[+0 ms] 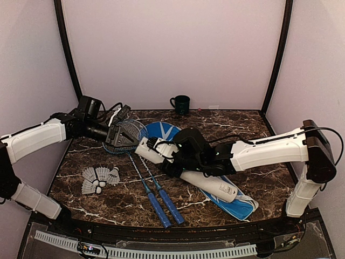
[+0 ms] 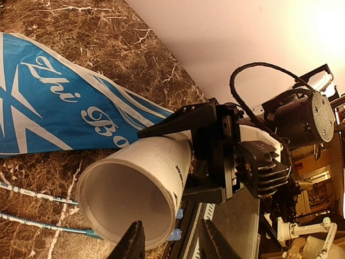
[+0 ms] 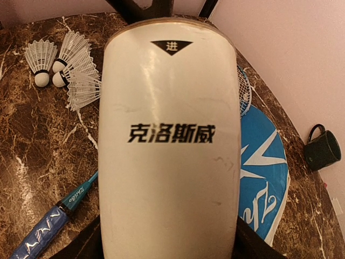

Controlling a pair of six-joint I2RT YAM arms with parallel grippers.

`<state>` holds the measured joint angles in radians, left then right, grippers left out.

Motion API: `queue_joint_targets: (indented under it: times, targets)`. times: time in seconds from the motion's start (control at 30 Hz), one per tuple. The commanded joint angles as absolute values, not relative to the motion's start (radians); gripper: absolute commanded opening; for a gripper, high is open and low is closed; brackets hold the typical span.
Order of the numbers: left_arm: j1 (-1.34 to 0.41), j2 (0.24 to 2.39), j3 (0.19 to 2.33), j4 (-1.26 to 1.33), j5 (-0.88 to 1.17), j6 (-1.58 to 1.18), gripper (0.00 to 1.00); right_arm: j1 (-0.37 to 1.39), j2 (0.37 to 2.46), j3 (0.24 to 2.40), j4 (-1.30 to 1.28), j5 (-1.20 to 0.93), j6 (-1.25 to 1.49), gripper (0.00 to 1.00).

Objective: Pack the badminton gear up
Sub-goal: Open the tube cap from the shuttle tube.

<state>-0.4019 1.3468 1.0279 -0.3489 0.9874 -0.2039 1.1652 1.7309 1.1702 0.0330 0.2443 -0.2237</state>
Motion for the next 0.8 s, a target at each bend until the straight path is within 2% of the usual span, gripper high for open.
queue_joint_targets:
  times: [0.0,0.13,0.6,0.77]
  targets:
    - [-0.404,1.348,1.042,-0.353,1.001,-0.202,0.38,1.17,1.721,1.165,0.055,0.25,-0.219,0.67]
    - [-0.413,1.365,1.046,-0.362,1.005,-0.198,0.38,1.17,1.726,1.172,0.052,0.247,-0.222,0.67]
    - [-0.42,1.376,1.043,-0.289,1.037,-0.252,0.18,1.17,1.731,1.167,0.046,0.258,-0.222,0.68]
    - [-0.42,1.376,1.036,-0.287,1.04,-0.256,0.17,1.169,1.732,1.167,0.047,0.259,-0.222,0.67]
